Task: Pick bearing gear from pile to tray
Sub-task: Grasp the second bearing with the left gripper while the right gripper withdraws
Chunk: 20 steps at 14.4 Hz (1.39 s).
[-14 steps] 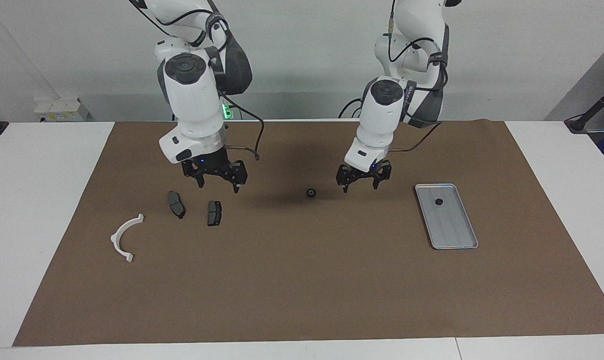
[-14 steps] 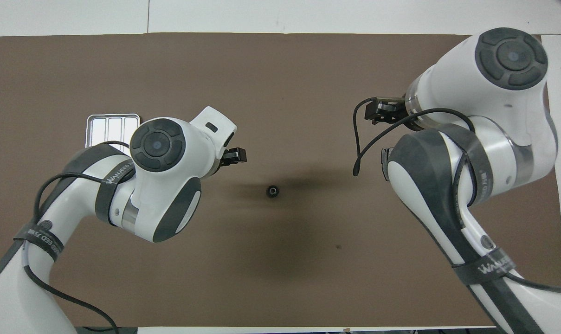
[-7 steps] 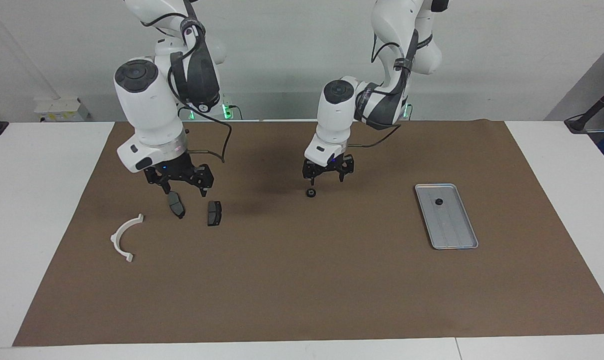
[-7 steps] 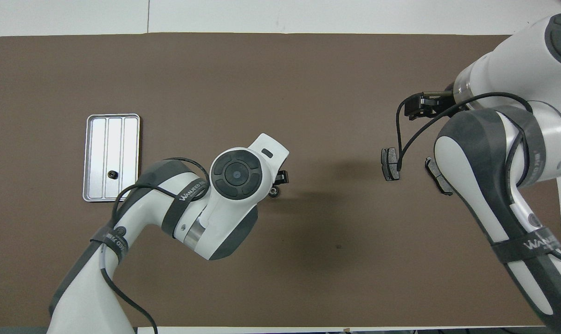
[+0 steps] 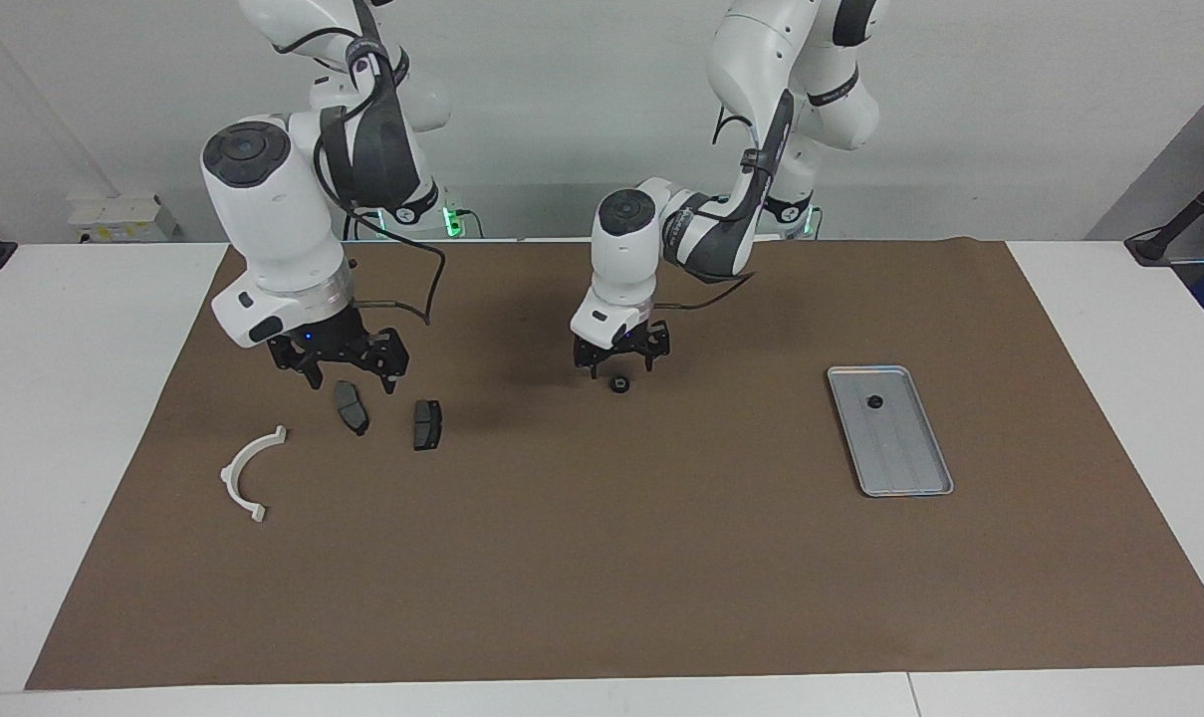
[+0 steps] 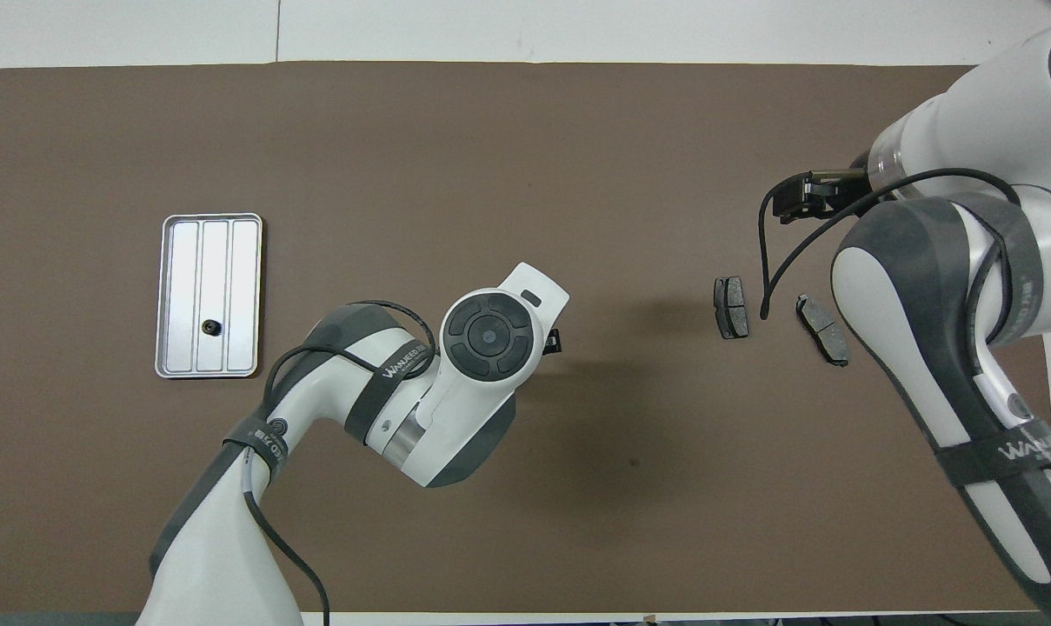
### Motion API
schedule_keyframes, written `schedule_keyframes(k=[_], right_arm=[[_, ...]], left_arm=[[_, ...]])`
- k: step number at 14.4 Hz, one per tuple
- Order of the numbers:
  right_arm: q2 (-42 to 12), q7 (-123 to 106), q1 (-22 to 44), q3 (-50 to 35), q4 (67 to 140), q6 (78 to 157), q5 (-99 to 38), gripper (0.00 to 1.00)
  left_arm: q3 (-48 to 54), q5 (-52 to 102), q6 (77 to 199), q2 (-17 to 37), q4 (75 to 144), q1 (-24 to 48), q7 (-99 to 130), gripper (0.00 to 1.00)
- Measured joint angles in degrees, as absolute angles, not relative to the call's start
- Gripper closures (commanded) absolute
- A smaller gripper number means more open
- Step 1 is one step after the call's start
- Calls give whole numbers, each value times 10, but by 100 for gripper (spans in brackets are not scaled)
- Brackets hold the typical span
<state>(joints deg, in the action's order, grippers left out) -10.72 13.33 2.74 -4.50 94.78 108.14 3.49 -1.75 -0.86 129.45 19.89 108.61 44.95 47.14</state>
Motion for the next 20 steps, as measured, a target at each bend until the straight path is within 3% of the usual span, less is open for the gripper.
schedule_keyframes(k=[17,20], right_arm=[[-107,115,11,-44,949,1080,35,0],[-107,106,5,-44,949,1080,35,0]], left_arm=[[-22,-16,1325,213,1105,455,472,2],[-22,-17,1341,213,1115,455,472,16]])
